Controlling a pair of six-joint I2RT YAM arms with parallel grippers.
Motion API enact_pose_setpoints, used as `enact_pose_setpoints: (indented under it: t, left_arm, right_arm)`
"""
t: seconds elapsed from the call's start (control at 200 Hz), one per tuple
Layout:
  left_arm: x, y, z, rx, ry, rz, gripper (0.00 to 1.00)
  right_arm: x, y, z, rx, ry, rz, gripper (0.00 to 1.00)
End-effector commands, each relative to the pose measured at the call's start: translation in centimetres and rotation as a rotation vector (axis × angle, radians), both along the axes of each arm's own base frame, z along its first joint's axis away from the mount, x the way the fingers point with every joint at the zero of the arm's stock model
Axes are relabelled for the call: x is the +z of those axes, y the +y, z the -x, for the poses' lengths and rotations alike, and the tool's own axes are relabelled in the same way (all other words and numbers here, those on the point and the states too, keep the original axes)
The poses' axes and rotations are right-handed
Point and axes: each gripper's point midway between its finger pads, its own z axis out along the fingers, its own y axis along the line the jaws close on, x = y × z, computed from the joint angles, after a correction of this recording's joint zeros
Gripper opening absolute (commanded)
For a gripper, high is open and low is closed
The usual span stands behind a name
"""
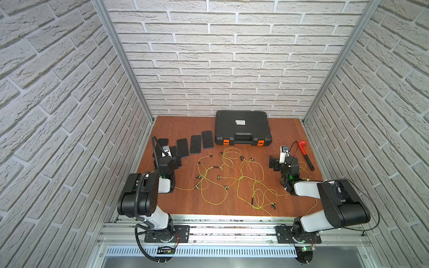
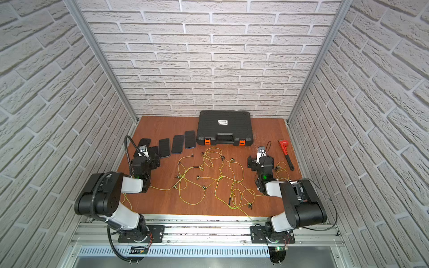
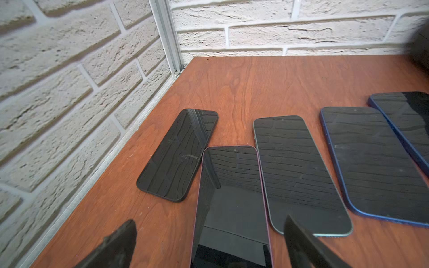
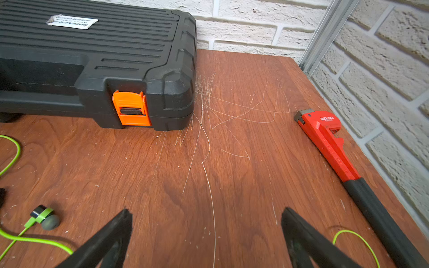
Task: Plug wired earphones into phones
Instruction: Pick up the wired earphone from the center of the board.
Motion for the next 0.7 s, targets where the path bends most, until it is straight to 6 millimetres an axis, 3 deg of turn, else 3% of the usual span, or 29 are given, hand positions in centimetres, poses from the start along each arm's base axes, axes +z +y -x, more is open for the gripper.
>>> enact_pose_setpoints:
  t: [0.0, 0.695]
  left_arm:
    - [0.99, 0.12, -0.44, -0.002, -0.043, 0.006, 0.98]
    - [0.86, 0.19, -0.59, -0.017, -0.037, 0.028, 0.98]
  right_arm:
    - [1.35, -0.15, -0.62, -0.006, -0.049, -0.013, 1.00]
    - [1.43, -0.15, -0.59, -0.006, -0.054, -0.013, 1.00]
